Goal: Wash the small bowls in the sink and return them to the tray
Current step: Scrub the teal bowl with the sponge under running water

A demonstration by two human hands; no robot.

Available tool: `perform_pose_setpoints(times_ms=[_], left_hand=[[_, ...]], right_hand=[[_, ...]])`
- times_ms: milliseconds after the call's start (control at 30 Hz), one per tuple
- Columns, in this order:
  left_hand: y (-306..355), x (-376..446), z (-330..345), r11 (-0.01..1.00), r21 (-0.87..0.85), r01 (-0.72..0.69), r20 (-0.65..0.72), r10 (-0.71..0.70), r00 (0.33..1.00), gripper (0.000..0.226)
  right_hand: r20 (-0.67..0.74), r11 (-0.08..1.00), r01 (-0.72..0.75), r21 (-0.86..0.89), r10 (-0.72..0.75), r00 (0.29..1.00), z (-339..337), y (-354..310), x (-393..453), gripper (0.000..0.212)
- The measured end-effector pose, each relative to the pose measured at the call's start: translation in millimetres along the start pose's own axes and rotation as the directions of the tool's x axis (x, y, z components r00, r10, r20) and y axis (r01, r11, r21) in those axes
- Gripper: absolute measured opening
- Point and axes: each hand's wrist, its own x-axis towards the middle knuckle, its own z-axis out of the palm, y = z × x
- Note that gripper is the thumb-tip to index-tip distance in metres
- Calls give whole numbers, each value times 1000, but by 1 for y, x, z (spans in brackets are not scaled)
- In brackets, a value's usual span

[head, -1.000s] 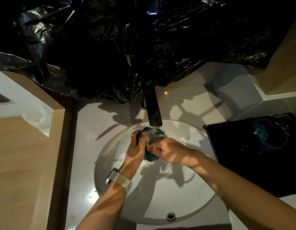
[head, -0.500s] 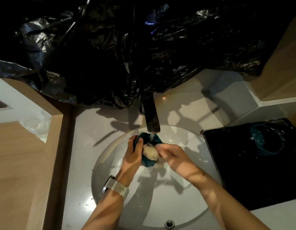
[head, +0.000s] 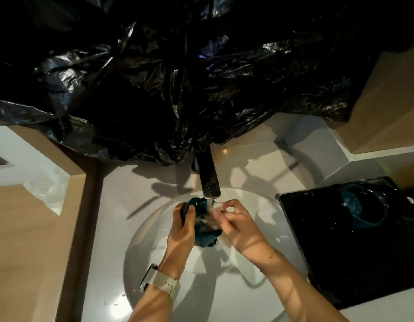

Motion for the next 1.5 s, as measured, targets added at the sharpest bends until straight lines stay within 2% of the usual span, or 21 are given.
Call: perform_pose_setpoints(times_ms=[67, 167, 233, 300, 333, 433, 500, 567, 600, 700, 767, 900, 1067, 1233, 1300, 1367, 1433, 1500], left_hand=[[-1, 1, 1, 1000, -7, 21, -19, -21, 1000, 18], [-5, 5, 0, 999, 2, 37, -28, -37, 999, 14], [-8, 6, 0, 999, 44, 9, -15, -8, 1000, 19], [-9, 5, 1, 997, 75, -25, 0, 26, 1000, 23], [-9, 5, 2, 996, 81, -37, 1, 37, 999, 24], [-9, 4, 4, 996, 67, -53, -20, 55, 998, 20], [-8, 7, 4, 997, 54, -55, -68, 59, 996, 22], [-6, 13, 5, 996, 64, -61, -122, 68, 990, 22], [-4, 15, 5, 995, 68, -70, -135, 79, 988, 16], [-2, 9, 3, 983, 140, -119, -91, 132, 987, 12], [-4, 2, 1, 975, 176, -134, -59, 146, 988, 15], [-6, 3, 1, 972, 206, -109, -89, 130, 988, 13], [-9, 2, -4, 966, 217, -141, -64, 159, 985, 10], [-8, -7, -4, 981, 150, -121, -41, 128, 991, 9], [-4, -8, -2, 987, 94, -131, -71, 138, 988, 9], [0, -10, 0, 992, 24, -122, -92, 124, 988, 10], [2, -12, 0, 994, 42, -99, -60, 102, 993, 10], [4, -13, -7, 995, 64, -79, -17, 80, 997, 13]], right_hand=[[-142, 977, 124, -171, -149, 979, 4, 11, 7, 41], [-252, 857, 209, -471, -358, 899, 0, 13, 16, 38], [-244, 904, 211, -371, -314, 918, 0, 10, 19, 21], [-122, 986, 134, -97, -146, 982, 5, 9, 23, 33], [-108, 996, 91, 15, -89, 990, 8, 11, 26, 39], [-168, 987, -58, 149, 83, 982, 15, 15, 30, 40], [-7, 945, -260, 201, 267, 964, 19, 15, 28, 40], [164, 877, -371, 306, 335, 928, 27, 15, 19, 55], [188, 859, -364, 360, 316, 930, 32, 15, 15, 52], [134, 869, -299, 395, 268, 954, 36, 17, 19, 20], [109, 884, -281, 374, 259, 960, 35, 18, 28, 16], [41, 909, -208, 362, 207, 977, 43, 19, 24, 25], [65, 784, -194, 590, 193, 979, 48, 12, 1, 35], [165, 805, -339, 487, 296, 941, 31, 6, 25, 40], [228, 792, -366, 488, 289, 930, 31, 6, 24, 50], [234, 753, -322, 574, 226, 946, 38, 9, 17, 51], [144, 751, -205, 627, 147, 979, 42, 9, 12, 41], [79, 779, -156, 608, 136, 988, 38, 6, 13, 38]])
